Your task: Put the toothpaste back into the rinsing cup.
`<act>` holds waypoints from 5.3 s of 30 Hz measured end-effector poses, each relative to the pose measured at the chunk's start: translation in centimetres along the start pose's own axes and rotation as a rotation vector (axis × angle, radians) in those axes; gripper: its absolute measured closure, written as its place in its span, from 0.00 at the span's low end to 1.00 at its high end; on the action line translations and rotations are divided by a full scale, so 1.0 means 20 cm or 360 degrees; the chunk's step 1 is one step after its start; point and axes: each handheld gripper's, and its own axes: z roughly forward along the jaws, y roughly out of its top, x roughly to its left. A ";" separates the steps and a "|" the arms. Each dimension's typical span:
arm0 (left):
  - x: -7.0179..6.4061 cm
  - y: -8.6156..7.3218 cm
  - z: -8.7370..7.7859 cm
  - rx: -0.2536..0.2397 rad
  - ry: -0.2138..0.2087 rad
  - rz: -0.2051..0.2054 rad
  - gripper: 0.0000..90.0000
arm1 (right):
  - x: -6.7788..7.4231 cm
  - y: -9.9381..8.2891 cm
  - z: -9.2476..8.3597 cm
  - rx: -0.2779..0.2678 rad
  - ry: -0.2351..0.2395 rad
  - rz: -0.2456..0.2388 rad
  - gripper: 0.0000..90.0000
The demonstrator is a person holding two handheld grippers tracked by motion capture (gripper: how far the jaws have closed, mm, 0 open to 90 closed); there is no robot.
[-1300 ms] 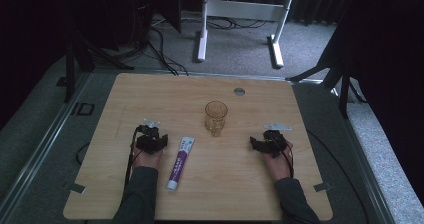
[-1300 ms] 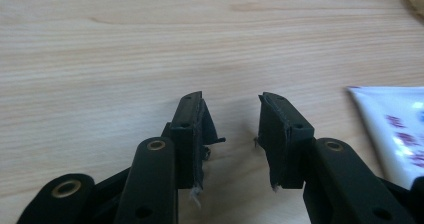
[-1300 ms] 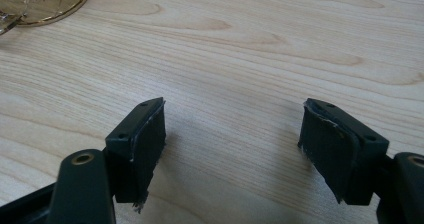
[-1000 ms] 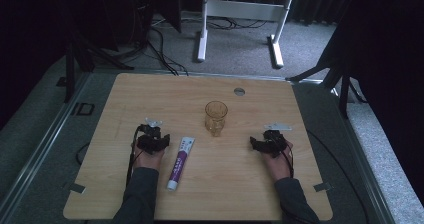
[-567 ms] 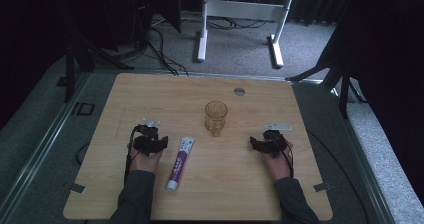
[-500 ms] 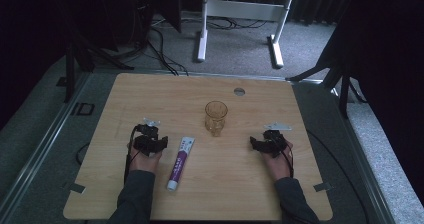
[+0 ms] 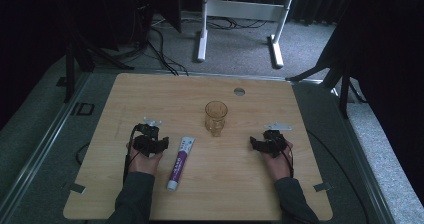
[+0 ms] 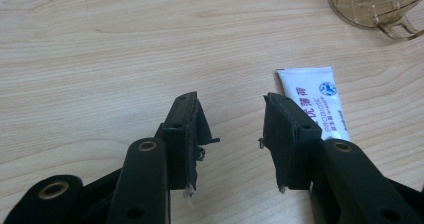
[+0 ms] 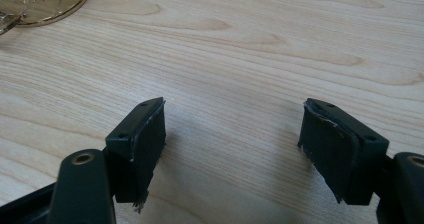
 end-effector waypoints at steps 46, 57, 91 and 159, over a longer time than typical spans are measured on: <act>-0.14 0.11 -0.14 0.0246 -0.0114 0.0102 0.59 | 0.00 0.00 0.00 0.0001 0.0000 0.0001 0.29; -0.16 0.11 -0.12 0.0342 -0.0145 0.0128 0.58 | 0.00 0.00 0.00 0.0002 0.0000 0.0001 0.29; -0.25 0.14 -0.05 0.0548 -0.0184 0.0181 0.53 | 0.00 0.00 0.00 0.0001 -0.0001 0.0001 0.29; -0.29 0.08 0.18 0.0836 -0.0214 0.0182 0.60 | 0.00 0.00 0.00 0.0001 -0.0001 0.0001 0.29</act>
